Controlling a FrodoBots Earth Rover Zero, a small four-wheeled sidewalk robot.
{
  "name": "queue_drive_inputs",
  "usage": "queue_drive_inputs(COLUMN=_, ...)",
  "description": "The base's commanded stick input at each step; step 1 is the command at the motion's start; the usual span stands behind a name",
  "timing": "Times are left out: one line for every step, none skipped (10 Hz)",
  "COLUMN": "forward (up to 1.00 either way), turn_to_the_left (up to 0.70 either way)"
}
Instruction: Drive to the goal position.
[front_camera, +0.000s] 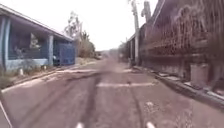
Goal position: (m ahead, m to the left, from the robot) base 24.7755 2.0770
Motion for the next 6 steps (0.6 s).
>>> queue_drive_inputs(forward=0.70, turn_to_the_left=0.01)
queue_drive_inputs(forward=0.70, turn_to_the_left=0.01)
queue_drive_inputs(forward=0.70, turn_to_the_left=0.01)
queue_drive_inputs(forward=0.70, turn_to_the_left=0.01)
queue_drive_inputs(forward=0.70, turn_to_the_left=0.01)
queue_drive_inputs(forward=0.70, turn_to_the_left=0.01)
